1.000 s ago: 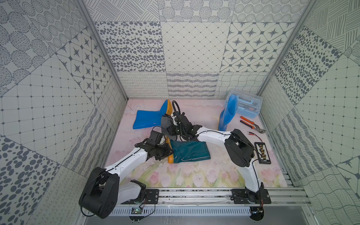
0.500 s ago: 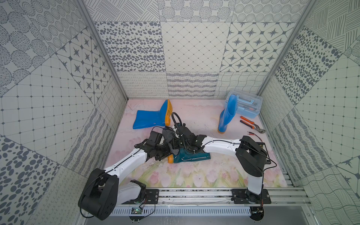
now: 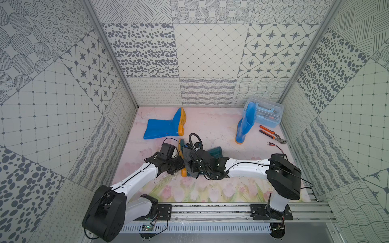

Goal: Wipe the rubber boots with a cloth
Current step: Wipe the dirt off the rubber boot.

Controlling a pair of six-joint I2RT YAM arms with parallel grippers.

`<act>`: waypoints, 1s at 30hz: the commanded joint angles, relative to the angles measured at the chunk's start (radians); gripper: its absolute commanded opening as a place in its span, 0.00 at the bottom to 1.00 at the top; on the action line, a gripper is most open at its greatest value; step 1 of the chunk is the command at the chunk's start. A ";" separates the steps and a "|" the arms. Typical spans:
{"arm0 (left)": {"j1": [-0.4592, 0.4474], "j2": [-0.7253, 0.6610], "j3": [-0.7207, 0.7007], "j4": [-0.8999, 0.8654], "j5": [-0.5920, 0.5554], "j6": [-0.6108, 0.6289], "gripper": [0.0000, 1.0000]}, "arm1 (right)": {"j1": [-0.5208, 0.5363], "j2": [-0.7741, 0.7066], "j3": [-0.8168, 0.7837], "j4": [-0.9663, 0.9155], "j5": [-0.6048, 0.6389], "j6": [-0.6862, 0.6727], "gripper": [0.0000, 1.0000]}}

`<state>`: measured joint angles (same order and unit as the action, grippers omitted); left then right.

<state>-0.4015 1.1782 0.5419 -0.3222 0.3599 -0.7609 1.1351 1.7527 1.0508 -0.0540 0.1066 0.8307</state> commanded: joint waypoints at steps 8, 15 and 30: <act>-0.013 0.002 -0.016 -0.167 -0.033 0.000 0.12 | -0.050 0.061 0.049 -0.157 -0.210 -0.055 0.00; -0.011 -0.103 -0.026 -0.207 -0.022 -0.003 0.45 | -0.129 0.166 0.298 -0.223 -0.201 -0.180 0.00; -0.013 -0.133 -0.089 -0.164 -0.005 -0.020 0.01 | -0.154 0.272 0.417 -0.244 -0.209 -0.200 0.00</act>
<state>-0.4084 1.0355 0.4797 -0.4156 0.3412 -0.7704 0.9771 2.0373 1.5284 -0.3210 -0.1368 0.6353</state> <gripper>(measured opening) 0.046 0.149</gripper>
